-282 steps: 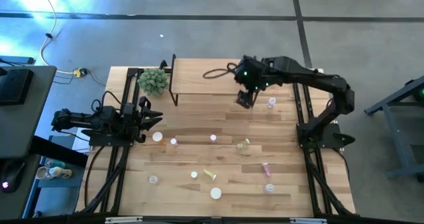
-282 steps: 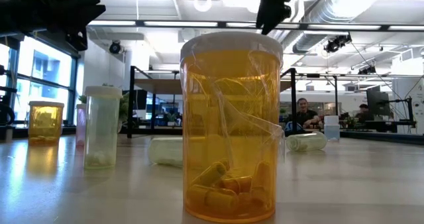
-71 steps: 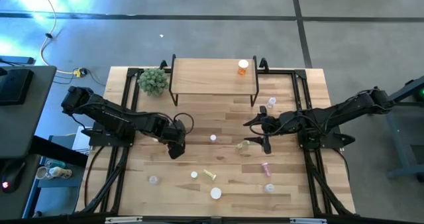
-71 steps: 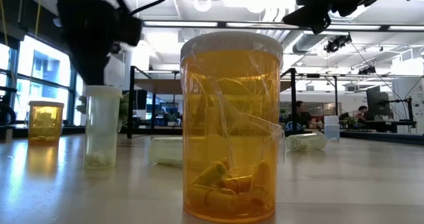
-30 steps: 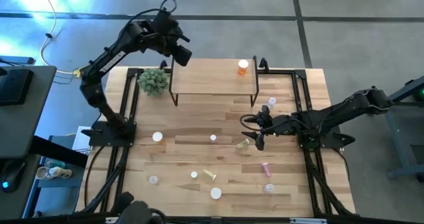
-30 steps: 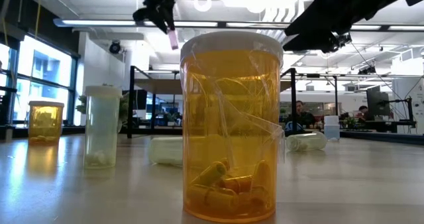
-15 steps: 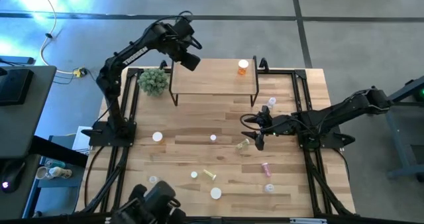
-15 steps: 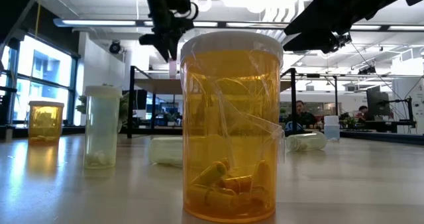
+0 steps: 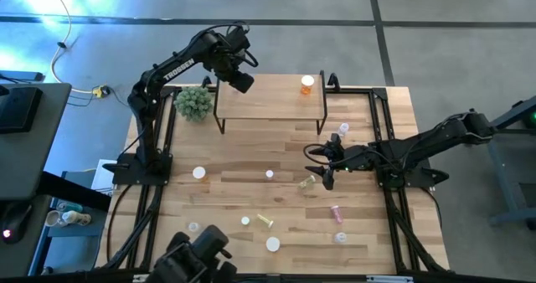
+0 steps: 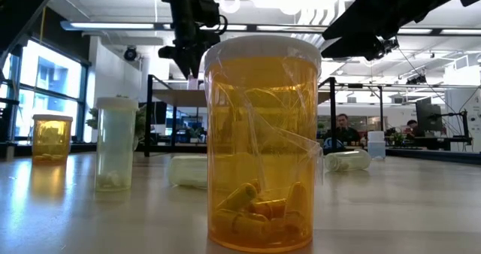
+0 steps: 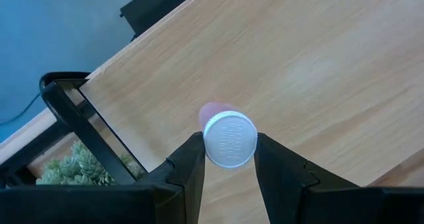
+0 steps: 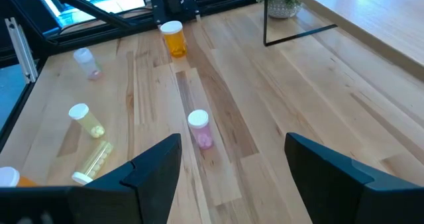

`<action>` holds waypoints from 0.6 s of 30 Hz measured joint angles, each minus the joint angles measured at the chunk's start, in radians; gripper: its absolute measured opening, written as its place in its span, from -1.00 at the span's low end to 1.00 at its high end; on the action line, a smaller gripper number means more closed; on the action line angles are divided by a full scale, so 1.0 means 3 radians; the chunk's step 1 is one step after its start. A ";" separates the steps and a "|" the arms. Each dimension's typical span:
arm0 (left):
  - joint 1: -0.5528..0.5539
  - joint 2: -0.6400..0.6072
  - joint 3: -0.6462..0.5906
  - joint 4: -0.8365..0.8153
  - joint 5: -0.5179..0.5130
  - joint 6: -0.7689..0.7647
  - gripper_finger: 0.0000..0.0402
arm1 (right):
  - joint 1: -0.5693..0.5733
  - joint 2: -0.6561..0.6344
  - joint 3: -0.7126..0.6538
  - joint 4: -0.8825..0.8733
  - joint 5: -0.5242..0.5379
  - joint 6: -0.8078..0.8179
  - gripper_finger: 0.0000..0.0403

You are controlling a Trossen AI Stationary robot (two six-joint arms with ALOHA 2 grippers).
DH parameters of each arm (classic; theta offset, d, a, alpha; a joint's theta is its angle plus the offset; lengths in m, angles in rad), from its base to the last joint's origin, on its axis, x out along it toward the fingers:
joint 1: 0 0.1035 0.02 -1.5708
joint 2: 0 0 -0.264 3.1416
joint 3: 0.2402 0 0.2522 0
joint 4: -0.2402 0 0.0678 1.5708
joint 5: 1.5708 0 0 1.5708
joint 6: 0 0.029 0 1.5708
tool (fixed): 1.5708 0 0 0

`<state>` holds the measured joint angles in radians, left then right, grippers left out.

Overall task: Pick and place medicine bottles onto shelf by color
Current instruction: Put the top left pink pill bottle on the shelf

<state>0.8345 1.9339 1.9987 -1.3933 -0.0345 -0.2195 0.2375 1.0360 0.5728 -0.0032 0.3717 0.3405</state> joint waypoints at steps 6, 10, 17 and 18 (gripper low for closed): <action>0.0012 -0.0003 -0.0003 -0.0008 0.0004 0.0012 -0.45 | 0.0000 0.0000 0.0000 -0.0001 0.0000 0.0000 0.30; 0.0011 -0.0003 -0.0003 0.0005 -0.0013 0.0018 -0.45 | -0.0001 0.0000 0.0000 -0.0001 0.0000 0.0000 0.30; 0.0013 -0.0002 -0.0008 0.0047 -0.0044 0.0046 -0.35 | -0.0001 0.0000 0.0000 -0.0001 0.0000 -0.0001 0.30; 0.0013 0.0002 -0.0011 0.0050 -0.0065 0.0047 -0.32 | -0.0001 0.0000 0.0000 -0.0001 0.0000 0.0000 0.30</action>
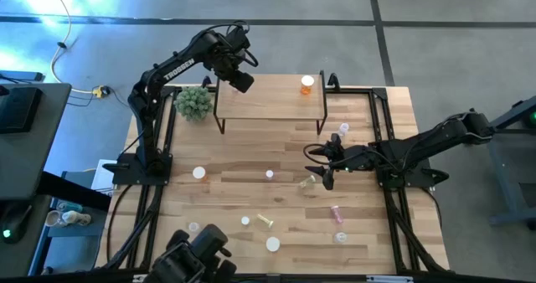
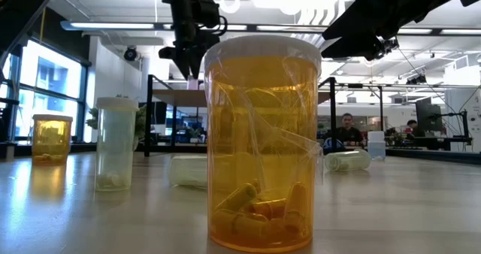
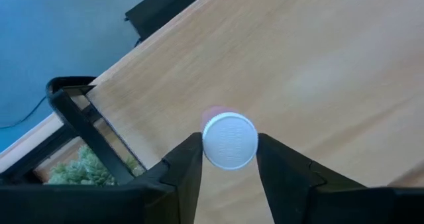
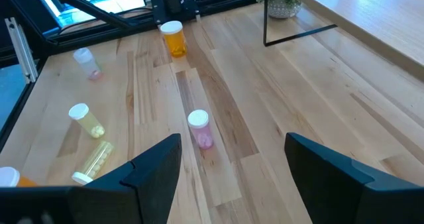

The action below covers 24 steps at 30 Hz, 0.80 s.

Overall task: Pick and place medicine bottles onto shelf by color
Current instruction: Put the top left pink pill bottle on the shelf, then put the top yellow pill bottle on the shelf

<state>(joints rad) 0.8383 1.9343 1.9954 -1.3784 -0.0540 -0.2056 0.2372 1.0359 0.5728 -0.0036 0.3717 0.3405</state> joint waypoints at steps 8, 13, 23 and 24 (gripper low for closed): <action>0.0001 0.0005 -0.0005 0.0057 -0.0108 0.0001 -0.18 | 0.0001 0.0000 0.0000 0.0000 0.0000 -0.0001 0.30; 0.0018 0.0005 0.0075 0.0043 -0.0078 0.0094 -0.17 | 0.0000 0.0000 0.0000 0.0000 0.0000 -0.0001 0.30; 0.0019 0.0001 0.0595 -0.0222 0.0078 0.0234 -0.18 | 0.0000 -0.0001 0.0000 0.0000 0.0000 -0.0001 0.30; 0.0013 -0.0009 0.0637 -0.0274 0.0075 0.0281 -0.19 | -0.0001 -0.0001 0.0000 -0.0001 0.0000 -0.0001 0.30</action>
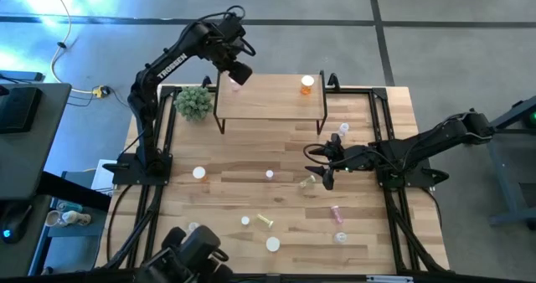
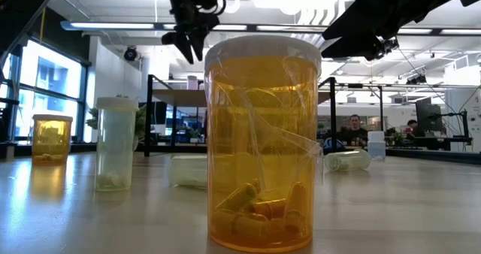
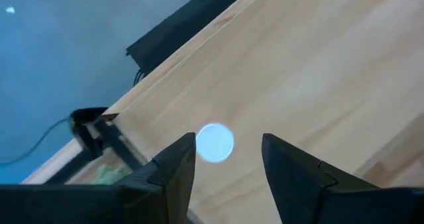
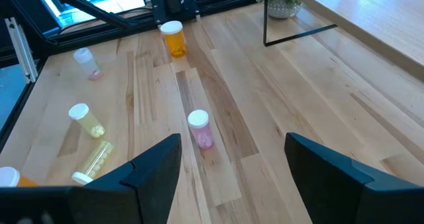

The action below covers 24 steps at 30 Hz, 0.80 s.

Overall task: Pick and place medicine bottles onto shelf by color
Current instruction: Put the top yellow pill bottle on the shelf

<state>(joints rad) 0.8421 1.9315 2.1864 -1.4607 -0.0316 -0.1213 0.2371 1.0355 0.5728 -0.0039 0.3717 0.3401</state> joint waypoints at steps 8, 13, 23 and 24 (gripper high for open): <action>-0.0196 -0.0198 -0.0001 -0.0123 -0.0076 0.0159 -0.19 | 0.0001 0.0000 0.0000 -0.0001 0.0000 0.0010 0.30; -0.0419 -0.0257 -0.0001 -0.0124 -0.0081 0.0243 -0.19 | 0.0001 0.0000 0.0000 -0.0053 -0.0001 0.0170 0.30; -0.0832 -0.0257 -0.0002 -0.0104 -0.0081 0.0303 -0.19 | 0.0006 0.0013 0.0000 -0.0206 0.0008 0.0640 0.30; -0.0863 -0.0257 -0.0002 -0.0109 -0.0082 0.0303 -0.19 | 0.0015 0.0026 0.0000 -0.0209 0.0032 0.0680 0.30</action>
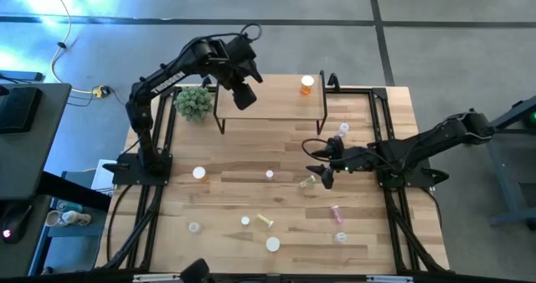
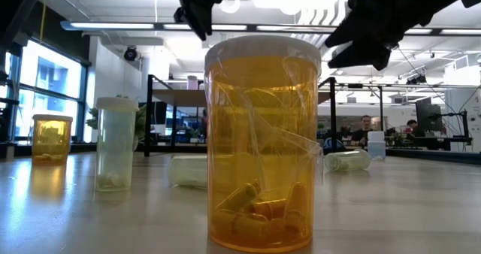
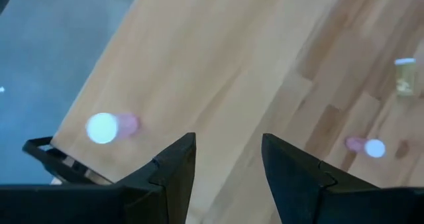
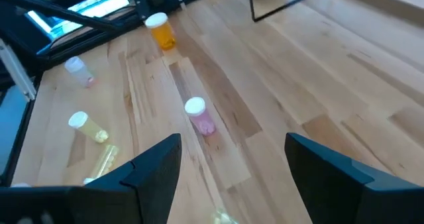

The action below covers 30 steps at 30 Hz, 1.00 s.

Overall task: Pick and place medicine bottles onto shelf by color
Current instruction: Put the top yellow pill bottle on the shelf

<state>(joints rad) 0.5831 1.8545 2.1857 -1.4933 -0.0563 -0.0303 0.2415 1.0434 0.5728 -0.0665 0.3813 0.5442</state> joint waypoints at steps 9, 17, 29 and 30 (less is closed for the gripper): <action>-0.0331 0.0000 0.0000 -0.0086 0.0000 -0.0032 -0.19 | 0.0100 0.0198 0.0000 0.0131 0.0189 0.0043 0.30; -0.0665 0.0000 0.0000 -0.0090 -0.0012 -0.0093 -0.19 | 0.0089 0.0209 0.0003 0.0294 0.0200 -0.0371 0.30; -0.1152 0.0000 0.0000 -0.0172 -0.0498 -0.0429 -0.19 | 0.0089 0.0209 0.0005 0.0310 0.0197 -0.0654 0.30; -0.1191 0.0000 -0.0001 -0.0197 -0.0552 -0.0465 -0.19 | 0.0089 0.0209 0.0005 0.0310 0.0197 -0.0704 0.30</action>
<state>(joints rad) 0.2259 1.8545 2.1854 -1.5524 -0.2218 -0.1699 0.2684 1.1061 0.5743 0.0265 0.4404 0.3329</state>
